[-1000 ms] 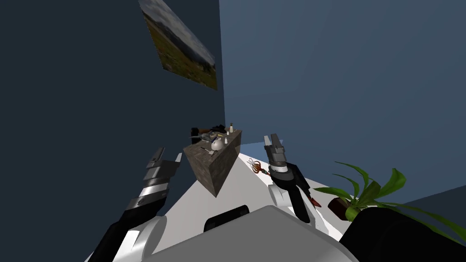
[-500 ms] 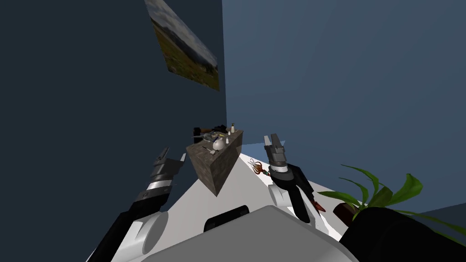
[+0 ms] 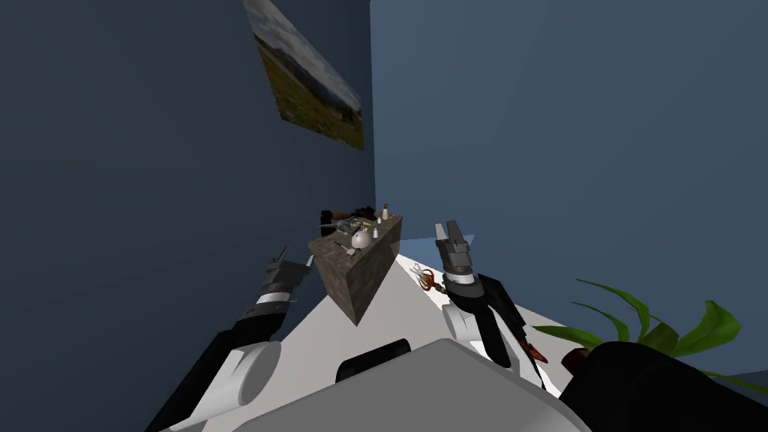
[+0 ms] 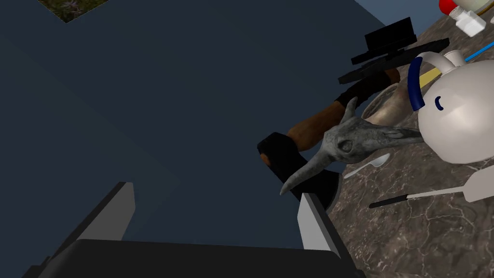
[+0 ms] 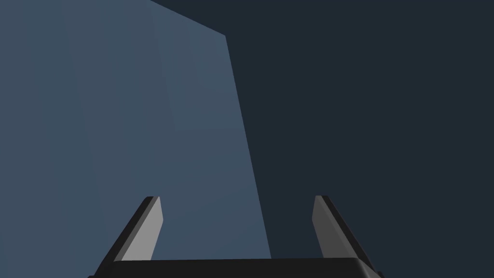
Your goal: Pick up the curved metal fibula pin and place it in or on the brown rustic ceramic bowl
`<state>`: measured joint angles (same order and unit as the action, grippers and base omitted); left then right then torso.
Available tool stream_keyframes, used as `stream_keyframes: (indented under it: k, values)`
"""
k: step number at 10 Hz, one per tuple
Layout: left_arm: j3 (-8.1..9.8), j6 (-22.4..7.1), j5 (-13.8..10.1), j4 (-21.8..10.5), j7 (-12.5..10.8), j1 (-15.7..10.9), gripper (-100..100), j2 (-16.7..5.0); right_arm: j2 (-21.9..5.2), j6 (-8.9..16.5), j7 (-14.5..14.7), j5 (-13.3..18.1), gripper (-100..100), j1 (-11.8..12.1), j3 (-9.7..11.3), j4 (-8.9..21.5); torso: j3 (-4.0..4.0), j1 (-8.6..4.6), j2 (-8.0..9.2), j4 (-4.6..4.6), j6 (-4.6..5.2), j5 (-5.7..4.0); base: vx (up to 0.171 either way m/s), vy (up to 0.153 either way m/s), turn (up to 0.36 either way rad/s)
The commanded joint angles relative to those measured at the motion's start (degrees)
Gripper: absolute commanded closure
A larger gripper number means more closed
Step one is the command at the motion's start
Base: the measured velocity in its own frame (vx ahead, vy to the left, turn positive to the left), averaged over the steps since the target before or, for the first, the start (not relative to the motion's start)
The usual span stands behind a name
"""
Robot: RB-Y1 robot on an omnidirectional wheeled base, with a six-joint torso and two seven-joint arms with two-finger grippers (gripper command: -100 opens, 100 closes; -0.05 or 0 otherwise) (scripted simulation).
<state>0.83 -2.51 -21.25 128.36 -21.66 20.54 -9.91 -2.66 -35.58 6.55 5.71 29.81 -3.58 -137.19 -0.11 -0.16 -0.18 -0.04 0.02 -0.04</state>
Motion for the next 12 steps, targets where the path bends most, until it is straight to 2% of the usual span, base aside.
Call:
stream_keyframes:
  k: [1, 2, 3, 5, 6, 9, 11, 12]
  values:
    - [-0.05, -2.6, -1.23, -0.92, -0.98, -0.91, -100, 0.4, 0.0, 0.0, 0.0, 0.0, 0, 0.0, 0.0, 0.0, 0.0, 0.0, 0.0, 0.0, 0.0, 0.0, 0.036, -0.035, 0.027]
    - [0.03, -4.11, -2.29, -1.75, -1.94, -1.57, -100, 0.56, 0.0, 0.0, 0.0, 0.0, 0, 0.0, 0.0, 0.0, 0.0, 0.01, 0.0, 0.0, -0.01, 0.0, 0.063, -0.059, 0.044]
    - [0.03, -4.58, -2.29, -1.75, -1.94, -1.57, -100, 0.56, 0.0, 0.0, 0.0, 0.0, 0, 0.0, 0.0, 0.0, -0.03, -0.07, -0.06, -0.01, -0.01, -0.01, 0.055, -0.047, 0.02]
    - [0.21, -7.9, -4.19, -3.53, -3.75, -2.87, -100, 0.91, 0.0, 0.0, 0.0, 0.0, 0, 0.0, 0.0, 0.0, -0.02, 0.0, -0.04, -0.01, 0.0, 0.0, 0.065, -0.05, 0.028]
    - [0.21, -8.58, -4.19, -3.53, -3.75, -2.87, -100, 0.91, 0.0, 0.0, 0.0, 0.0, 0, 0.01, 0.0, 0.0, -0.07, -0.09, -0.14, -0.02, -0.01, -0.02, 0.07, -0.054, 0.019]
    - [0.5, -14.5, -6.41, -6.48, -6.22, -4.7, -100, 1.42, 0.0, 0.0, 0.0, 0.0, 0, 0.01, 0.0, 0.0, -0.12, -0.06, -0.21, -0.05, 0.0, -0.01, 0.097, -0.066, 0.016]
    - [0.6, -16.41, -6.99, -7.52, -6.95, -5.25, -100, 1.56, 0.01, 0.0, 0.0, 0.0, 0, 0.01, 0.0, 0.0, -0.2, -0.24, -0.34, -0.08, 0.0, -0.06, 0.118, -0.081, 0.012]
    - [0.7, -18.27, -7.49, -8.59, -7.65, -5.76, -100, 1.67, 0.0, 0.0, 0.0, 0.0, 0, 0.01, 0.0, -0.01, -0.16, -0.08, -0.27, -0.06, -0.01, -0.03, 0.098, -0.044, -0.001]
